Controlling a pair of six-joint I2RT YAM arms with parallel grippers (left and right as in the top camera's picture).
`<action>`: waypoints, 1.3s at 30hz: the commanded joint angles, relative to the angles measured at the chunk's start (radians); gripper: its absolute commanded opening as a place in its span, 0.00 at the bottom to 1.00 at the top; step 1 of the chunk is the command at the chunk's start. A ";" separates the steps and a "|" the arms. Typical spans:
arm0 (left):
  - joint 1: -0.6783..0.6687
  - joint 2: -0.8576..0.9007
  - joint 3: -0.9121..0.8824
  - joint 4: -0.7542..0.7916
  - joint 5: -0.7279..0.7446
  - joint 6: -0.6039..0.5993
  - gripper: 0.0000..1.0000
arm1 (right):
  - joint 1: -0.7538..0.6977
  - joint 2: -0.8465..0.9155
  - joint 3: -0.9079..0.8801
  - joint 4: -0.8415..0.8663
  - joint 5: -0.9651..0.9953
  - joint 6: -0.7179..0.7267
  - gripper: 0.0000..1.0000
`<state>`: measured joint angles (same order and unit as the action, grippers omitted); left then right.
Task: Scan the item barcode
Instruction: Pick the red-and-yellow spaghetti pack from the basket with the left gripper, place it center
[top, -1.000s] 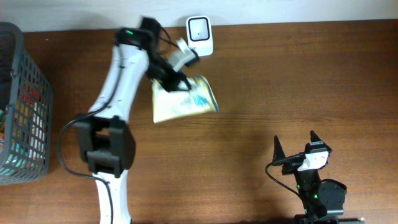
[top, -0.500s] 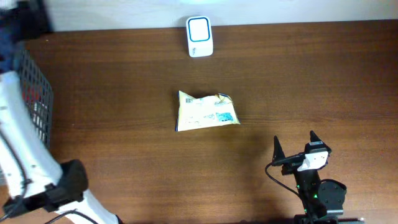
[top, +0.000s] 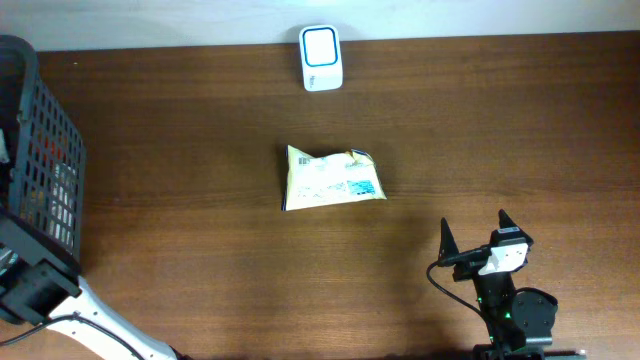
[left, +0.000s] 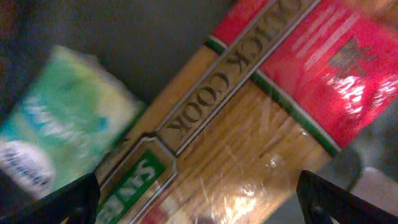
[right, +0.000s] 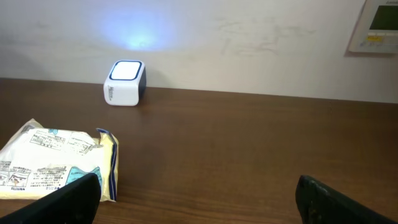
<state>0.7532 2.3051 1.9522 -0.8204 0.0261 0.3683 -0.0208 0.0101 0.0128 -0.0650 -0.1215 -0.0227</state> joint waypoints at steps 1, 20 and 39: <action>0.003 0.069 -0.006 0.018 0.013 0.072 0.99 | -0.005 -0.006 -0.007 -0.002 -0.002 0.004 0.99; 0.003 -0.185 0.320 -0.002 0.012 0.089 0.00 | -0.005 -0.006 -0.007 -0.002 -0.002 0.004 0.99; -0.759 -0.406 -0.380 -0.068 0.284 -0.420 0.00 | -0.005 -0.006 -0.007 -0.002 -0.002 0.004 0.99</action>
<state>0.0341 1.9144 1.7027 -1.0363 0.3637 0.0704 -0.0208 0.0109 0.0128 -0.0658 -0.1219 -0.0235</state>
